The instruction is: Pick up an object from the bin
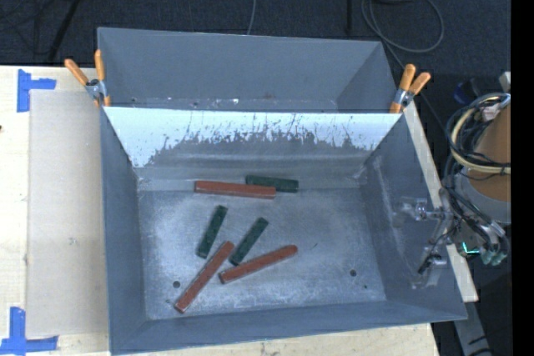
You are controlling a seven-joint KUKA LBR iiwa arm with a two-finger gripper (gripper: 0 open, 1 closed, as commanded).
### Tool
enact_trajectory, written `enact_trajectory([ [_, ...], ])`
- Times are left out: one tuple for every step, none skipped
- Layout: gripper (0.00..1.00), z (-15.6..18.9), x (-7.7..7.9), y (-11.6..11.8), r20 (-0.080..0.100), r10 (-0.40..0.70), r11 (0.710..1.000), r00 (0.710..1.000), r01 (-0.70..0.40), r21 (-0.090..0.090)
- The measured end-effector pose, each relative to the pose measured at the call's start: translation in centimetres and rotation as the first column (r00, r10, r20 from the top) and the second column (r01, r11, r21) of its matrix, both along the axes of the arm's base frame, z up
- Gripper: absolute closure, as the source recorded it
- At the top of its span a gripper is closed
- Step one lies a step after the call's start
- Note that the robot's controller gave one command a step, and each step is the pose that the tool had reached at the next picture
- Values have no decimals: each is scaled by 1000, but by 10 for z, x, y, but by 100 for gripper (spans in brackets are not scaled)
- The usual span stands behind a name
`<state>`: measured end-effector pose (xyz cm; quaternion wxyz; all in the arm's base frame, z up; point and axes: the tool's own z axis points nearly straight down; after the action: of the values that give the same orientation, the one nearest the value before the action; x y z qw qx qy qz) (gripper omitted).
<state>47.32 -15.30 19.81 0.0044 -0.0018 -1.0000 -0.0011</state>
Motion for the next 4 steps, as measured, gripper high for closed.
enact_trajectory([
  [0, -87, 28, 59, 2, 34, 999, 999, -34, 2],
  [0, -116, 45, 117, 6, 18, 1000, 1000, -18, 2],
  [0, -129, 33, 159, 5, 37, 999, 999, -37, 1],
  [100, -128, 34, 157, 8, 37, 999, 999, -37, -2],
])
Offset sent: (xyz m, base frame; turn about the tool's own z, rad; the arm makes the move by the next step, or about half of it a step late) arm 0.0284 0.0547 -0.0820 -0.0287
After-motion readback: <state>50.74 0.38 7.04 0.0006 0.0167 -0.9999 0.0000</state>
